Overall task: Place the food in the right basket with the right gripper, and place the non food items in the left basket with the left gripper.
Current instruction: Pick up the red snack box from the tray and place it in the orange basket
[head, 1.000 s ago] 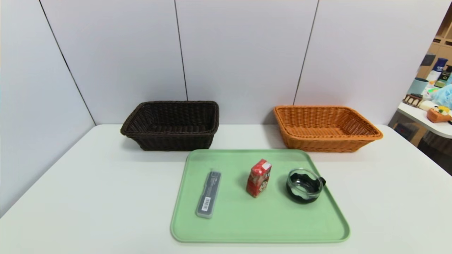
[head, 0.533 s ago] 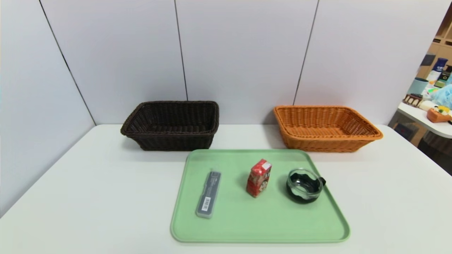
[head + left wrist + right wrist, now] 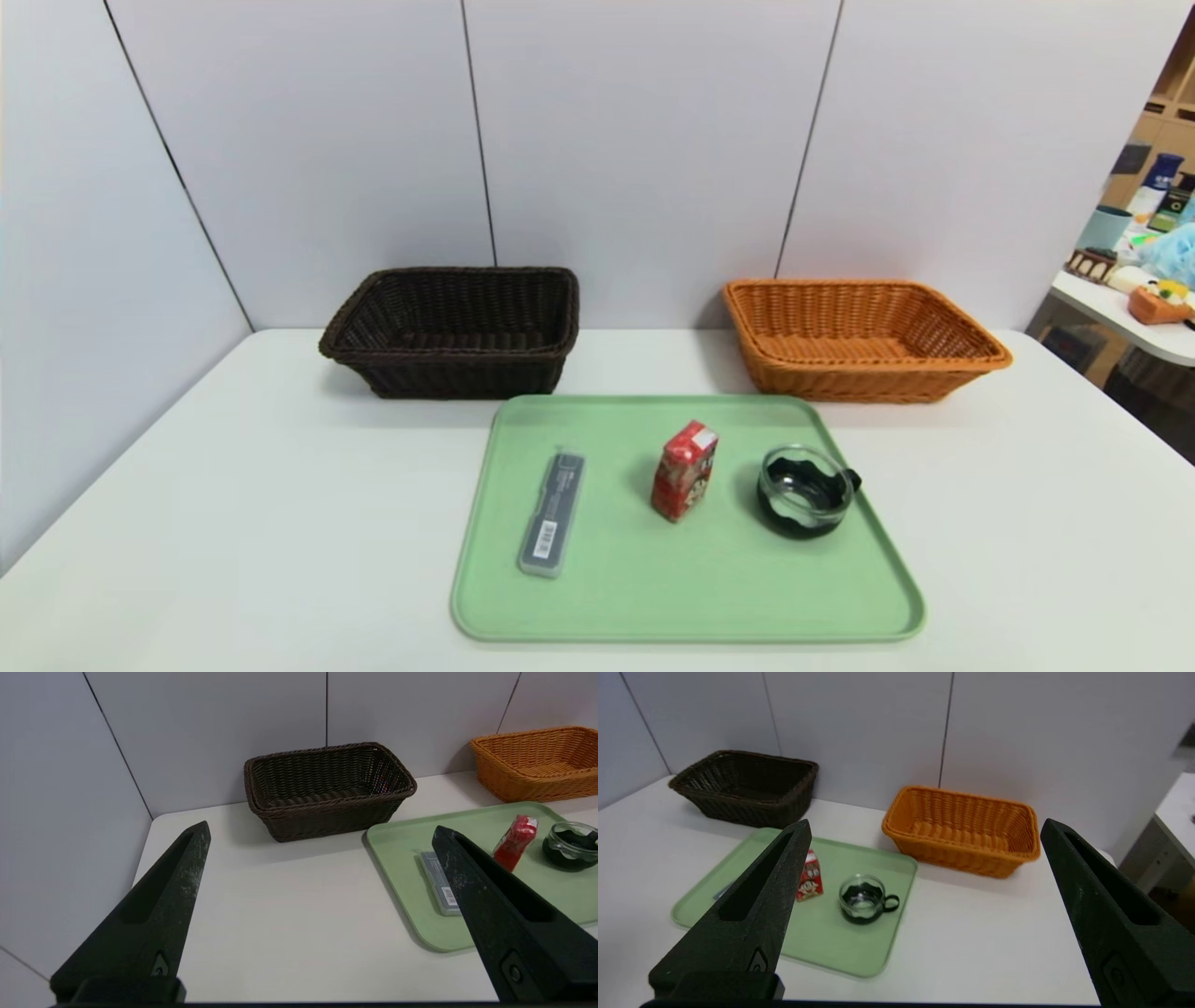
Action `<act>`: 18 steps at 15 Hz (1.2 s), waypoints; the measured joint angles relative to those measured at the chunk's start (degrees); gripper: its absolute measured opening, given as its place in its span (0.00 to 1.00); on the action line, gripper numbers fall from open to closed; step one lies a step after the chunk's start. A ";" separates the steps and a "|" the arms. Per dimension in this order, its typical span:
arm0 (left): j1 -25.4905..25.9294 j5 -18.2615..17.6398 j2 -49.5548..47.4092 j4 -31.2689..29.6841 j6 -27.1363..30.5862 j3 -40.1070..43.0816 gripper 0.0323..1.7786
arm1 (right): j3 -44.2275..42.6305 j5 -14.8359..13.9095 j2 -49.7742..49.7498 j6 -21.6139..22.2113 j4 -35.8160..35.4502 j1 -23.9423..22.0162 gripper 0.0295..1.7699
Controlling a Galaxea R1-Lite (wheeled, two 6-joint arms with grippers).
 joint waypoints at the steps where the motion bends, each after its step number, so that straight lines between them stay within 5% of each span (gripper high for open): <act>1: -0.04 -0.17 3.69 0.15 0.22 -2.71 0.95 | -4.25 1.91 4.40 -0.15 0.00 0.16 0.96; 4: -0.65 -0.39 11.33 0.23 0.46 -5.83 0.95 | -13.09 4.91 14.87 -0.13 0.06 3.41 0.96; 8: -4.67 -0.13 18.02 0.09 0.27 -7.03 0.95 | -18.62 4.04 25.03 1.73 0.15 17.86 0.96; 14: -7.97 0.13 23.34 0.33 0.27 -7.20 0.95 | -20.48 -12.26 41.42 4.45 1.02 31.66 0.96; 18: -8.14 0.17 24.39 0.44 0.27 -7.14 0.95 | -35.10 -21.96 56.20 17.85 9.20 37.95 0.96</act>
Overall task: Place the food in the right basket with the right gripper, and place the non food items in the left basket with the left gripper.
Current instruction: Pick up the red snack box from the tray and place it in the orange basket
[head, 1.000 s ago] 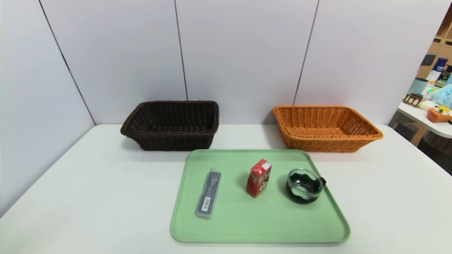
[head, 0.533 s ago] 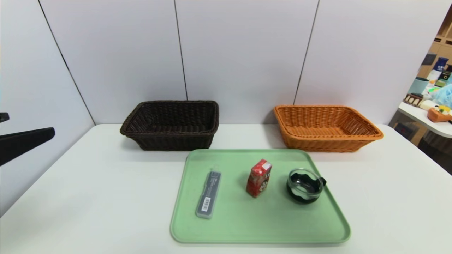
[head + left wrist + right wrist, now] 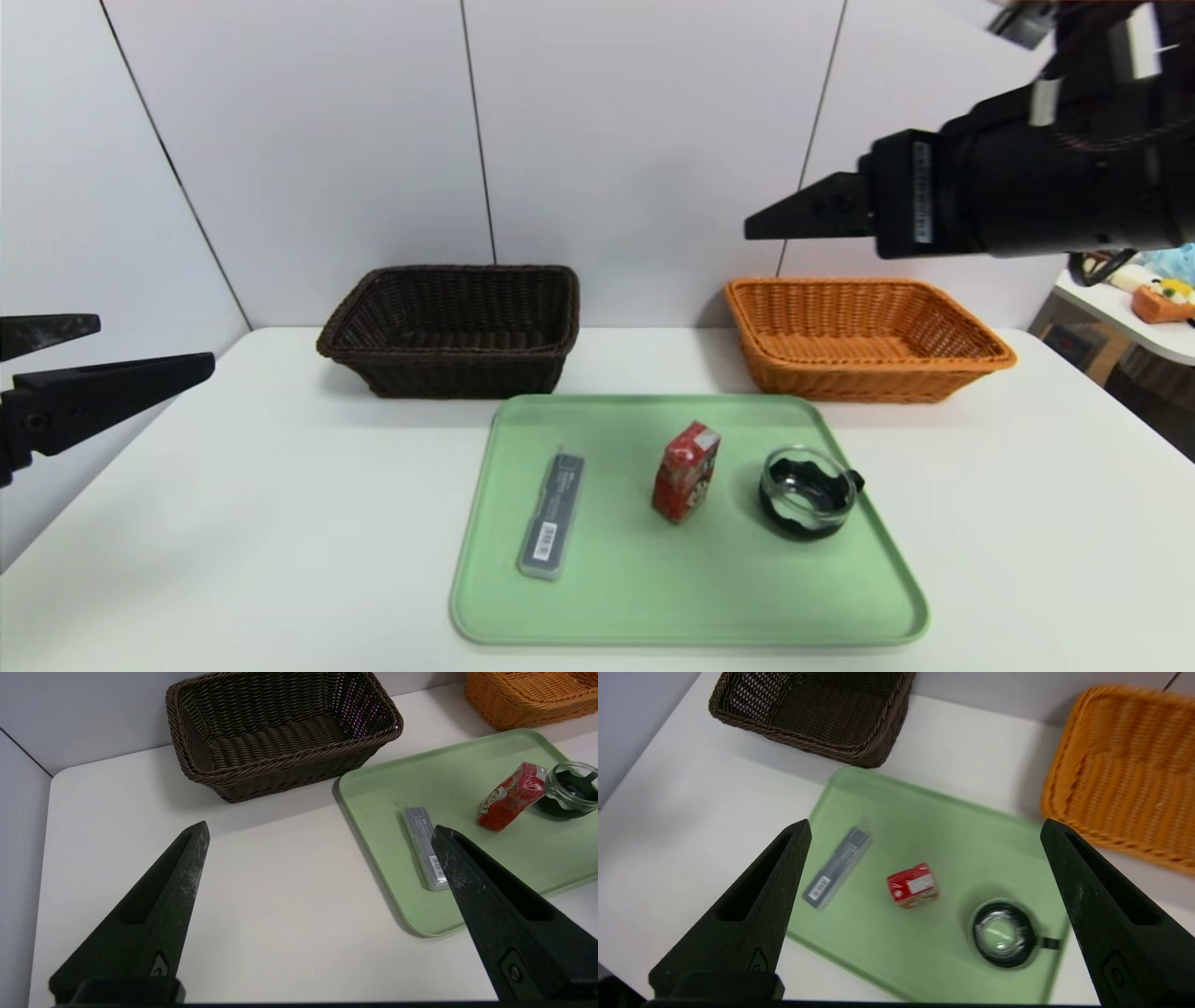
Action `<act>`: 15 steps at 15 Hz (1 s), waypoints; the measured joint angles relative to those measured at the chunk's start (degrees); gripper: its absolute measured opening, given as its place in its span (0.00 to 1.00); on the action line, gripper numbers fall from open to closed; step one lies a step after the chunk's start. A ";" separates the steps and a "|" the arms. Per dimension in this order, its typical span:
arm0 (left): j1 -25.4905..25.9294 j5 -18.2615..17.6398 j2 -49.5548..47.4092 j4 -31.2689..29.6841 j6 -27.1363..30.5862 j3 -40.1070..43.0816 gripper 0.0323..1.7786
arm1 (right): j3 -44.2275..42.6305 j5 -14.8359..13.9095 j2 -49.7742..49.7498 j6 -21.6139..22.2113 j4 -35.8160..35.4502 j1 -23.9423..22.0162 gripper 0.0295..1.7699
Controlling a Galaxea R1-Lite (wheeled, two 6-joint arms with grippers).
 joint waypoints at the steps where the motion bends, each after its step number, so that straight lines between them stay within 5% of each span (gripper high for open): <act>1: -0.02 -0.02 0.05 0.09 -0.02 0.13 0.95 | -5.10 -0.83 3.80 5.16 4.30 1.46 0.96; 7: -0.02 0.00 -0.69 -0.11 -0.16 2.26 0.95 | -15.90 -3.44 19.57 30.32 28.29 8.28 0.96; 10: -0.02 -0.09 -1.51 -0.07 -0.16 3.44 0.95 | -16.13 -2.62 23.02 37.90 30.71 9.12 0.96; 15: -0.10 -0.24 -3.50 0.01 -0.09 5.55 0.95 | -16.20 -2.01 24.72 44.57 30.62 8.85 0.96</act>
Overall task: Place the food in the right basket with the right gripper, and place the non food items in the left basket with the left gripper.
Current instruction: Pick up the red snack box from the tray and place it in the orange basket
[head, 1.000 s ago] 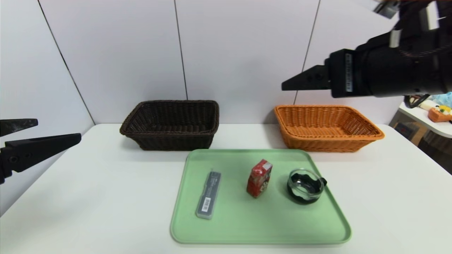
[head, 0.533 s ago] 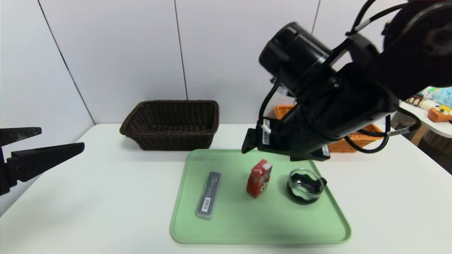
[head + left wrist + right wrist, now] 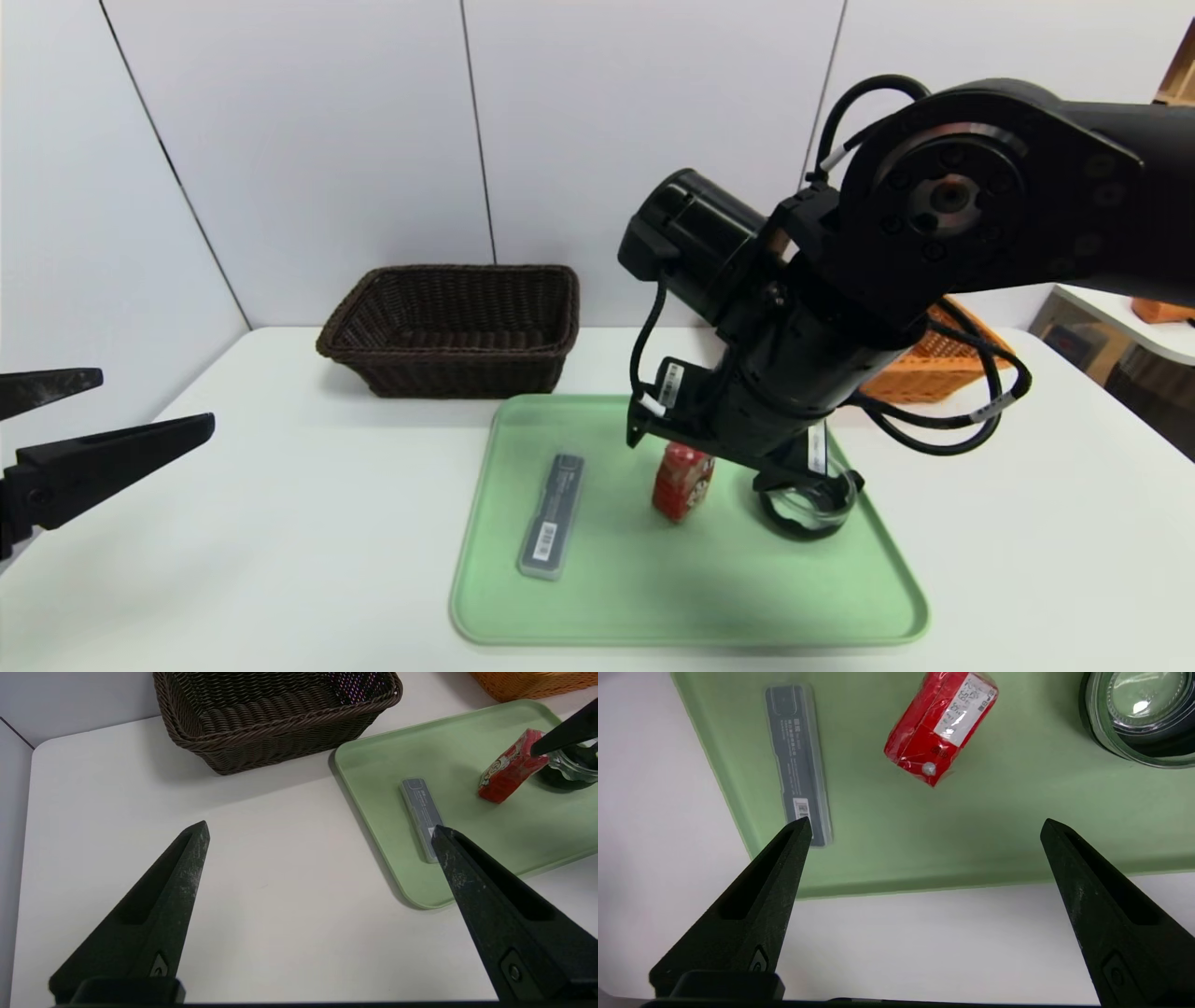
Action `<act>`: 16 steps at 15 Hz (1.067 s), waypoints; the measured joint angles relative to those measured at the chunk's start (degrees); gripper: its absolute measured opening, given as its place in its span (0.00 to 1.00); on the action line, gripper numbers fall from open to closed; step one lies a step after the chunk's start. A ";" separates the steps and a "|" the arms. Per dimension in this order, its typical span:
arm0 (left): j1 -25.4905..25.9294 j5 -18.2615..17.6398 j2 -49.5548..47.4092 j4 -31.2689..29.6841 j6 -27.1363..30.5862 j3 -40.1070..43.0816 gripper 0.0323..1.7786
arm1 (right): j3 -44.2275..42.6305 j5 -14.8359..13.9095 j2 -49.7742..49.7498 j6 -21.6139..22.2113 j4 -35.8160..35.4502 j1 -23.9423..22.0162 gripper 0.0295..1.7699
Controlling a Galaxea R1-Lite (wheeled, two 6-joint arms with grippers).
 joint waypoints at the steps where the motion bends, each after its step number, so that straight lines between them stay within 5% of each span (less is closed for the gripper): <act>1: 0.00 0.00 -0.37 0.05 0.00 0.32 0.95 | 0.00 0.87 0.20 1.77 -0.10 -0.50 0.96; 6: -0.01 -0.12 -1.40 0.02 0.02 0.93 0.95 | 0.00 9.57 1.51 10.03 -0.29 -6.23 0.96; 16: -4.34 0.13 3.35 -2.60 -0.60 0.38 0.95 | -0.04 14.10 6.27 10.40 -4.21 -9.12 0.96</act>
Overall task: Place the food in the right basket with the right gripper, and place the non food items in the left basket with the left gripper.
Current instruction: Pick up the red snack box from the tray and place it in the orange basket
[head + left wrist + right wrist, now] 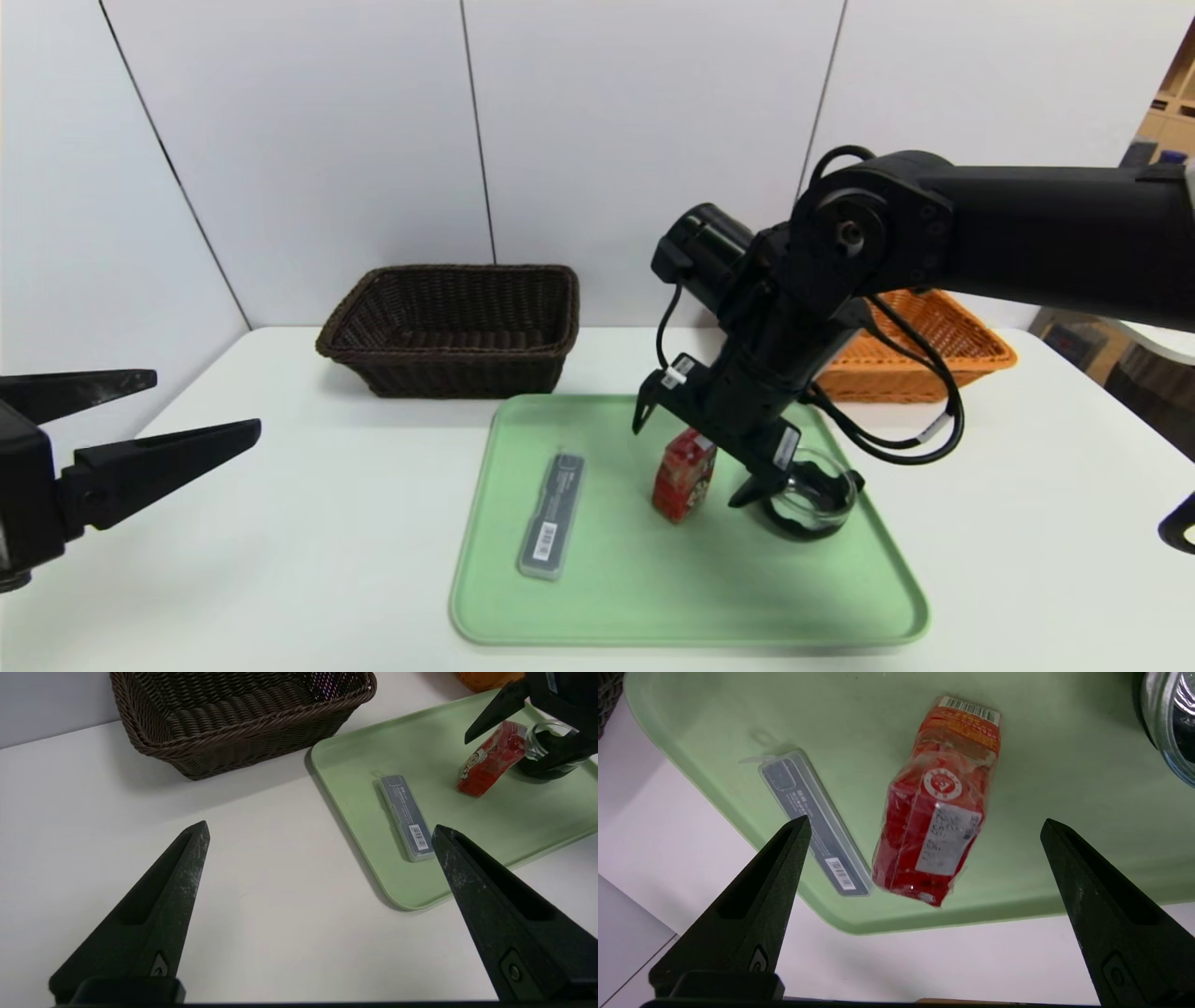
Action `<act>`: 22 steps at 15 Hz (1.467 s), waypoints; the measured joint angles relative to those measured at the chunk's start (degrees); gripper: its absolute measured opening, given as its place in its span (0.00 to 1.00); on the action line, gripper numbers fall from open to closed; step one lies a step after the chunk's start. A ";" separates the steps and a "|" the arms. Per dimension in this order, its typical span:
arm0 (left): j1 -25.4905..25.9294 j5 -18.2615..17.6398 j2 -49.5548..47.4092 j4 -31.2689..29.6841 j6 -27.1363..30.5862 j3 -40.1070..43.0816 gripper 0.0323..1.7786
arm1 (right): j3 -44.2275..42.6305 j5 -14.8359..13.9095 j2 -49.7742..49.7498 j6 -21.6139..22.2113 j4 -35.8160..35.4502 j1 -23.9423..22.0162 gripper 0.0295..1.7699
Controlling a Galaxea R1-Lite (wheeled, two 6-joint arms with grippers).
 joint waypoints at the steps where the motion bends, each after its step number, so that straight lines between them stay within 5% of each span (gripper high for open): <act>1: -0.11 0.02 0.76 -0.94 -0.23 -0.09 0.95 | 0.00 0.09 0.51 0.00 -0.20 0.00 0.96; 9: -0.55 2.51 8.80 -2.89 -3.16 -1.18 0.95 | 0.00 0.16 2.34 -0.04 -0.96 -0.52 0.96; 15: -7.96 8.79 15.27 -7.63 -8.29 -1.85 0.95 | 0.00 0.17 3.02 -0.26 -2.21 -0.56 0.96; 20: -8.90 9.14 17.32 -8.24 -8.29 -1.85 0.95 | 0.00 0.22 3.06 -0.41 -2.21 -1.35 0.96; 22: -9.06 9.14 17.52 -8.24 -8.34 -1.85 0.95 | 0.00 0.33 3.13 -0.67 -2.16 -1.33 0.74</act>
